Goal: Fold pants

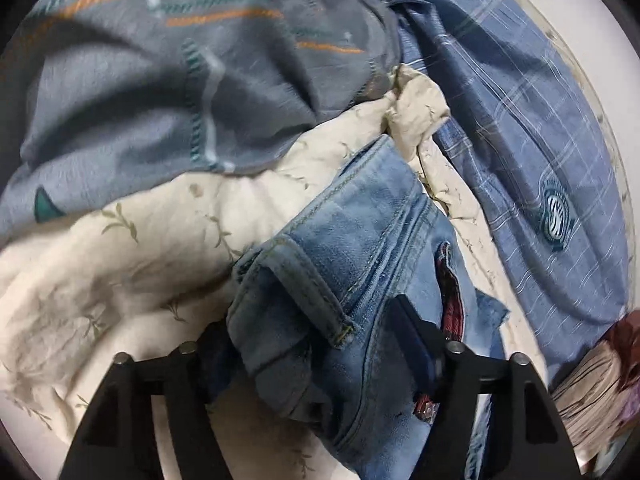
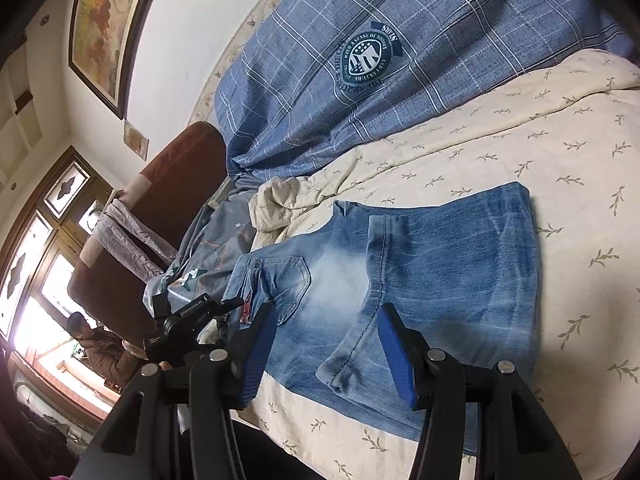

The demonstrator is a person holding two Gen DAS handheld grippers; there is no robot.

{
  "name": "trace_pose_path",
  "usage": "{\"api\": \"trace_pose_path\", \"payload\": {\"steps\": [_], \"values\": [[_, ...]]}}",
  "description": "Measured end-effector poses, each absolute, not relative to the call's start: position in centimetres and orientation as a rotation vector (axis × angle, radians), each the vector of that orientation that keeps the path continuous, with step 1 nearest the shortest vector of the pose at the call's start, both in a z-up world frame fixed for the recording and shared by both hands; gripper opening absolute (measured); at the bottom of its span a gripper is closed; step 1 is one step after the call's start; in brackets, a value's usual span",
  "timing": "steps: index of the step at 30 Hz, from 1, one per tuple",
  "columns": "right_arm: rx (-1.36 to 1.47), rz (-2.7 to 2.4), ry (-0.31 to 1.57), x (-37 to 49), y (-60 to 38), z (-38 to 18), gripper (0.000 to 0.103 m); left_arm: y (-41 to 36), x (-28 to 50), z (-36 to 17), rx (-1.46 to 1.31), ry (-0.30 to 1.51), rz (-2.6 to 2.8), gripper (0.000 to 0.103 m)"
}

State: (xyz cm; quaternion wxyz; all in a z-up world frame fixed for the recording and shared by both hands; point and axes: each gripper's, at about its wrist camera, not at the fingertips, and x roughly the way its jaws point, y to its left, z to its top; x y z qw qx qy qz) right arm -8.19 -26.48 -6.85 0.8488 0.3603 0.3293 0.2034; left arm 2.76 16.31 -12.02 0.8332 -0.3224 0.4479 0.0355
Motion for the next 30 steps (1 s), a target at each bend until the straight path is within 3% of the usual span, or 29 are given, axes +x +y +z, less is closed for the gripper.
{"api": "trace_pose_path", "payload": {"steps": [3,7,20,30], "values": [[0.772,0.421,0.684,-8.4,-27.0,-6.8,0.055,16.1,2.5,-11.6,-0.643,0.928,0.069,0.041],[0.786,0.4,0.677,-8.5,-27.7,-7.0,0.055,15.3,2.1,-9.8,-0.565,0.869,0.046,0.033],[0.858,0.323,0.672,-8.4,-29.6,-7.9,0.055,6.1,-2.0,-0.7,-0.154,0.622,-0.139,0.023],[0.974,0.259,0.638,-8.9,-32.5,-8.7,0.055,-3.6,-5.7,0.3,0.047,0.558,-0.297,0.02]]}}
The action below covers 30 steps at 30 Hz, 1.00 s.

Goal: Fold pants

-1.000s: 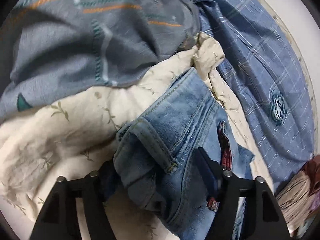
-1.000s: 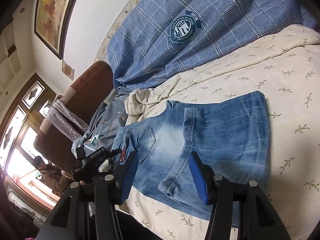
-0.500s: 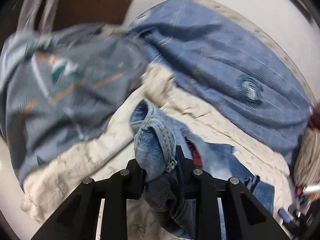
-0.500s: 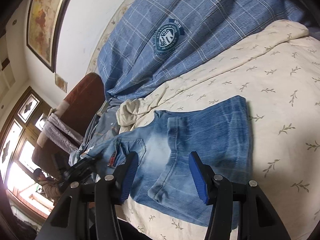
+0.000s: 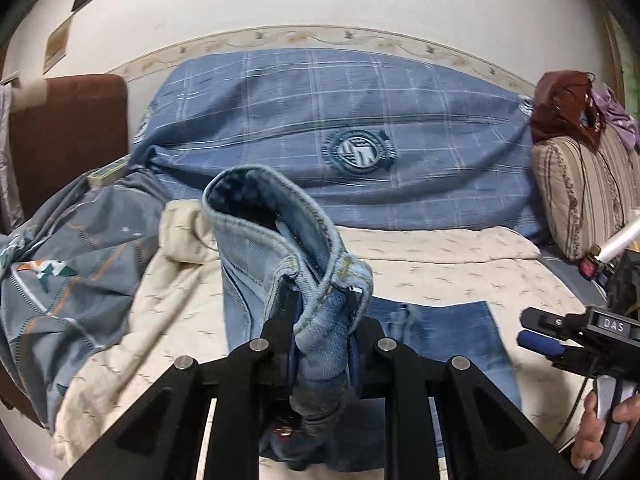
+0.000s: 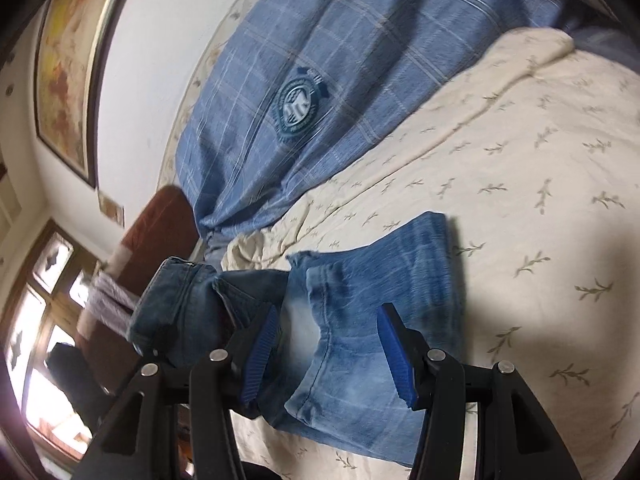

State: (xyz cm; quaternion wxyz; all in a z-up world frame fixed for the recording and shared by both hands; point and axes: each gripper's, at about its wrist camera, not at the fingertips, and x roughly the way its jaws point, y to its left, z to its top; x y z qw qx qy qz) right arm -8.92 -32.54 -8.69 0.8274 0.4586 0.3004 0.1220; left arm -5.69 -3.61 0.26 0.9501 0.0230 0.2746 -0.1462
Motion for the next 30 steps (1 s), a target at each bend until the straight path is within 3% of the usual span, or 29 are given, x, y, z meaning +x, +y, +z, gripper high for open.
{"api": "trace_pose_path", "payload": {"steps": [16,26,30], "values": [[1.239,0.346,0.603,-9.3,-36.7,-10.8,0.057,-11.6,-8.9,-1.3,0.155,0.582,-0.475,0.018],[1.29,0.232,0.557,-11.3,-41.0,-11.6,0.057,-19.1,-11.7,-8.6,0.317,0.676,-0.616,0.017],[1.255,0.204,0.569,-11.6,-41.8,-11.4,0.057,-18.9,-12.1,-8.7,0.323,0.676,-0.684,0.034]]}}
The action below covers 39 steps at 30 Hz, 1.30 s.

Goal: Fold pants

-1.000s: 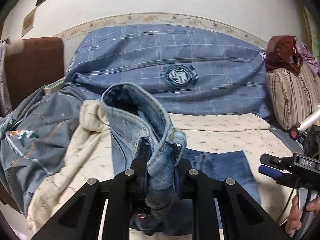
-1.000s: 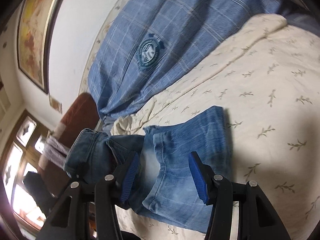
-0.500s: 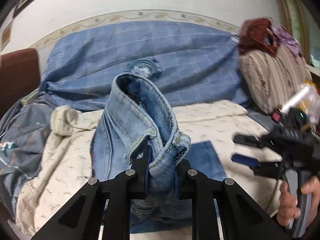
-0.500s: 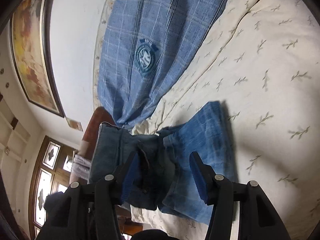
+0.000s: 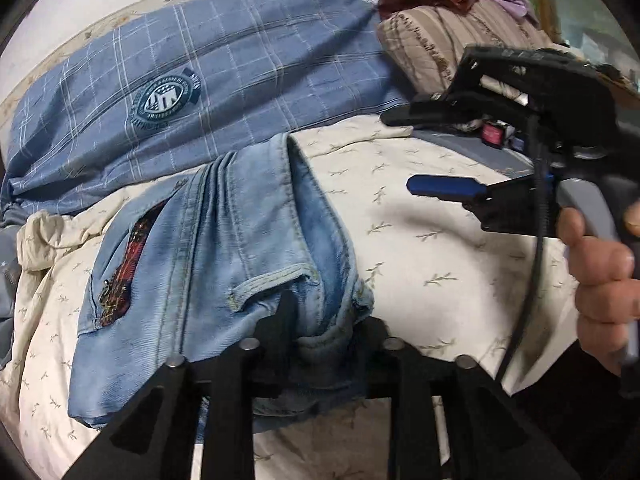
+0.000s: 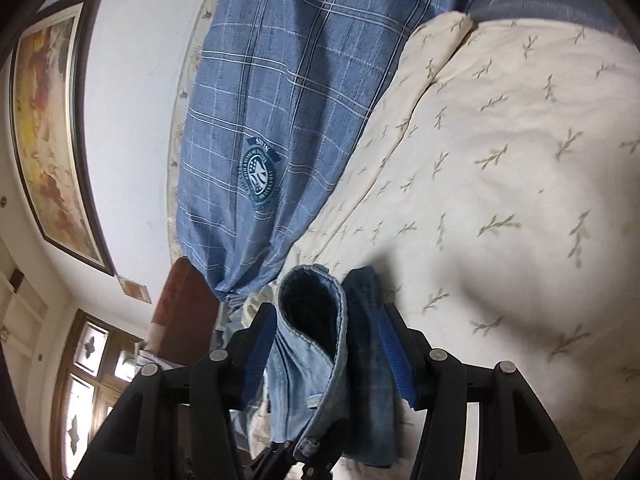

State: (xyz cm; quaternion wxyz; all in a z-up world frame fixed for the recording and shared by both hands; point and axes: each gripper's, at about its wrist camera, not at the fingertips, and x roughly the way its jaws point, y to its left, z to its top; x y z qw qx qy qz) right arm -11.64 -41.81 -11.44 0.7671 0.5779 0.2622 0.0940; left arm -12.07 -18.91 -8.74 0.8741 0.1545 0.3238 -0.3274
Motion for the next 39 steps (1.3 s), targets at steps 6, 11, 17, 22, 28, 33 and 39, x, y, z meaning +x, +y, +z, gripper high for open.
{"api": "trace_pose_path", "payload": {"steps": [6,11,17,22,28,33,39], "values": [[1.194,0.198,0.552,-12.1,-42.1,-10.5,0.057,-16.0,-14.7,-5.3,0.299,0.568,-0.777,0.057],[1.098,0.254,0.532,-11.4,-40.1,-8.6,0.057,-12.3,-14.2,-2.5,0.321,0.447,-0.682,0.064],[1.005,0.334,0.52,-9.6,-36.5,-6.6,0.057,-7.5,-7.2,-2.5,0.269,0.498,-0.443,0.068],[0.916,0.375,0.533,-6.8,-33.3,-5.6,0.057,-5.8,-2.2,-4.2,0.196,0.567,-0.331,0.068],[0.901,0.375,0.557,-4.0,-31.5,-6.0,0.057,-6.9,-1.6,-6.7,0.206,0.616,-0.355,0.068],[0.907,0.291,0.64,-2.7,-31.4,-7.7,0.058,-8.4,-1.3,-8.1,0.252,0.669,-0.397,0.068],[0.916,0.228,0.795,-1.3,-31.5,-11.6,0.057,-8.6,0.1,-9.8,0.202,0.777,-0.429,0.068]]}}
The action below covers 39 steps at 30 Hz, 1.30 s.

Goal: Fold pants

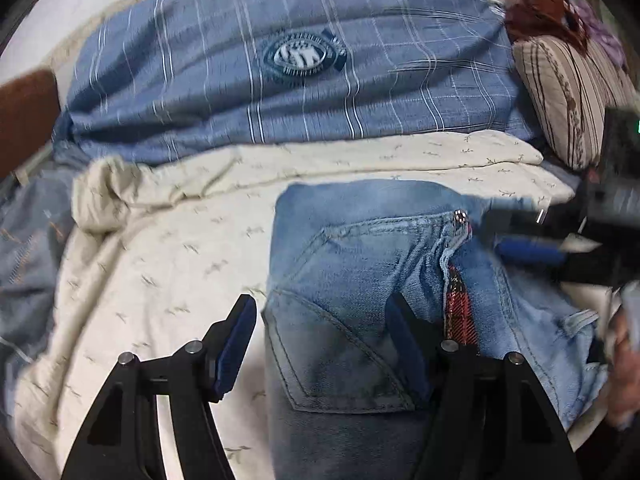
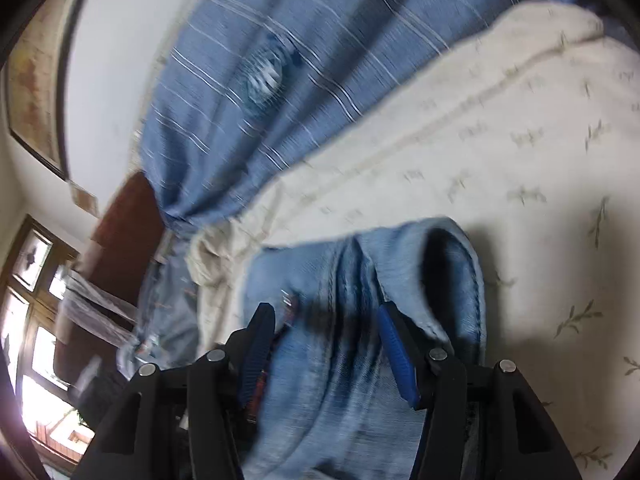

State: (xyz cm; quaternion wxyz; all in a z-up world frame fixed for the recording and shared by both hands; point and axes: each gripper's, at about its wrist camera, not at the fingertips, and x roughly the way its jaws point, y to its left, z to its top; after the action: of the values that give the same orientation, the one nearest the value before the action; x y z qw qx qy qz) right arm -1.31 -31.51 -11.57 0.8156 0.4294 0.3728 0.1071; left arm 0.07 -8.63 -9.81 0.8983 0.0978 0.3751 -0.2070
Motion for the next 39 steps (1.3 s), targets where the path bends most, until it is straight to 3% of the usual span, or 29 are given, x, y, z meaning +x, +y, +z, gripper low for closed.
{"api": "trace_pose_path", "payload": {"steps": [5,15,26,39], "values": [[0.809,0.22,0.797,-1.5,-30.7,-11.5,0.055,-7.5,0.5,-9.8,0.124,0.81,-0.454,0.07],[0.717,0.302,0.642,-9.0,-30.1,-7.2,0.057,-1.8,-2.7,-6.3,0.086,0.675,-0.442,0.071],[0.569,0.227,0.849,-9.7,-26.4,-10.2,0.057,-4.6,-3.7,-10.3,0.311,0.793,-0.455,0.071],[0.491,0.237,0.853,-9.4,-25.8,-10.8,0.058,-4.4,-3.8,-11.6,0.277,0.83,-0.432,0.072]]}}
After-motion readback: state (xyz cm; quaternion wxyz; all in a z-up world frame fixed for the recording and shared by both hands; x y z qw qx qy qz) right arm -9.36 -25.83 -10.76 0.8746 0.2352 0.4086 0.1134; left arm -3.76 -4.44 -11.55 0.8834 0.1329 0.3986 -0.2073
